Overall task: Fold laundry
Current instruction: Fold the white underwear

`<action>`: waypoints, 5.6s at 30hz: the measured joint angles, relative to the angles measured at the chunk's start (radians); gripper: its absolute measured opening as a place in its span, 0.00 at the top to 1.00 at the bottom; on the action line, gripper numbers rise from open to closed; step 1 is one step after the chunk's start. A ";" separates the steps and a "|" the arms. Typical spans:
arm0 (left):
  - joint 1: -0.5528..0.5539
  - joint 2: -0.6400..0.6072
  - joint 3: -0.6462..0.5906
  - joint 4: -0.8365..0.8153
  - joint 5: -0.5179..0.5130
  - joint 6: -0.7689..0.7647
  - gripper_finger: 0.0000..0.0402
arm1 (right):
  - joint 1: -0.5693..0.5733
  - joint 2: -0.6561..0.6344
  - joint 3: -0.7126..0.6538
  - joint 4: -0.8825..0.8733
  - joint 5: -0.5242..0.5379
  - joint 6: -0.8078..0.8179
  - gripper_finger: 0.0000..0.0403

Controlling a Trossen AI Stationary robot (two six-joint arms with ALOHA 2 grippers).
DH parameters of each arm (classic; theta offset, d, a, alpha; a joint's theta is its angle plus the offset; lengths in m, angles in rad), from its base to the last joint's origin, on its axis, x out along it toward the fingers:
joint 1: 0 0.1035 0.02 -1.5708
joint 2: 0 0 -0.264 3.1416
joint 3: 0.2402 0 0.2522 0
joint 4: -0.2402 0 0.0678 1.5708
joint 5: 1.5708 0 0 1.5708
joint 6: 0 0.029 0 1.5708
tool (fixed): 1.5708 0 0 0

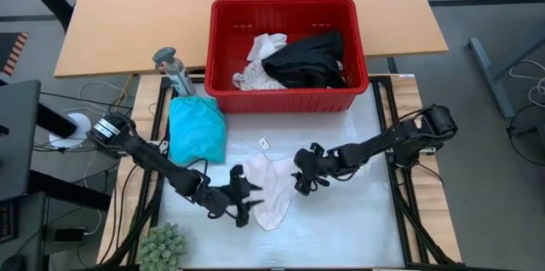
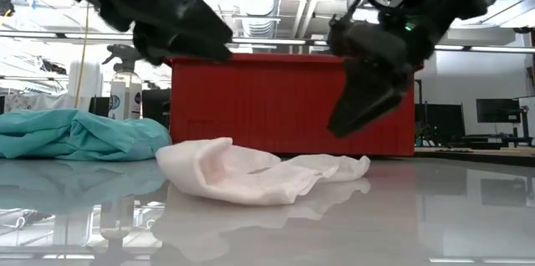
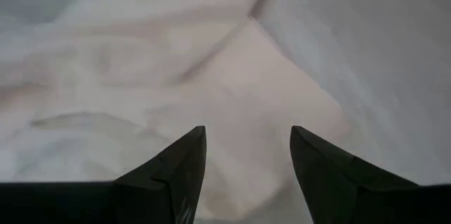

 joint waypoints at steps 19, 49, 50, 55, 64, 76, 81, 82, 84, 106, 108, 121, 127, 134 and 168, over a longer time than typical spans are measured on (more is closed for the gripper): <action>0.044 -0.070 0.000 -0.237 -0.009 -0.067 0.58 | -0.120 0.315 0.285 0.134 -0.030 -0.167 0.42; 0.013 -0.104 0.000 -0.238 0.014 -0.181 0.58 | -0.083 0.300 0.373 0.037 -0.023 -0.189 0.89; 0.013 -0.117 0.000 -0.238 0.014 -0.185 0.58 | -0.076 0.297 0.373 0.054 -0.034 -0.189 0.89; 0.012 -0.202 0.000 -0.240 0.015 -0.187 0.58 | -0.040 0.303 0.374 0.180 -0.102 -0.190 0.89; -0.012 -0.334 0.000 -0.247 0.013 -0.161 0.58 | -0.018 0.333 0.374 0.394 -0.157 -0.242 0.89; -0.018 -0.340 0.000 -0.309 -0.065 -0.148 0.58 | 0.008 0.332 0.374 0.399 -0.466 -0.348 0.66; -0.015 -0.340 0.000 -0.348 -0.176 -0.164 0.58 | 0.051 0.332 0.375 0.431 -0.614 -0.419 0.49; -0.012 -0.340 0.000 -0.351 -0.175 -0.167 0.58 | 0.060 0.332 0.375 0.426 -0.633 -0.423 0.46; -0.006 -0.339 0.000 -0.352 -0.153 -0.171 0.58 | 0.075 0.332 0.374 0.406 -0.655 -0.424 0.42; 0.034 -0.081 0.000 -0.189 0.130 -0.163 0.58 | -0.099 0.333 0.373 -0.135 -0.063 -0.240 0.43; 0.034 -0.077 0.000 -0.194 0.130 -0.162 0.58 | -0.111 0.333 0.373 -0.141 -0.063 -0.245 0.43; 0.041 -0.077 0.000 -0.190 0.121 -0.139 0.58 | -0.173 0.333 0.362 -0.205 -0.157 -0.237 0.51; 0.057 -0.078 0.000 -0.189 0.121 -0.139 0.58 | -0.162 0.333 0.362 -0.217 -0.164 -0.227 0.80; 0.066 -0.078 0.000 -0.182 0.123 -0.139 0.58 | -0.167 0.331 0.363 -0.299 -0.057 -0.151 0.93; 0.290 0.131 0.269 -0.484 0.400 0.649 0.58 | -0.222 0.328 0.362 -0.549 0.130 -0.076 0.90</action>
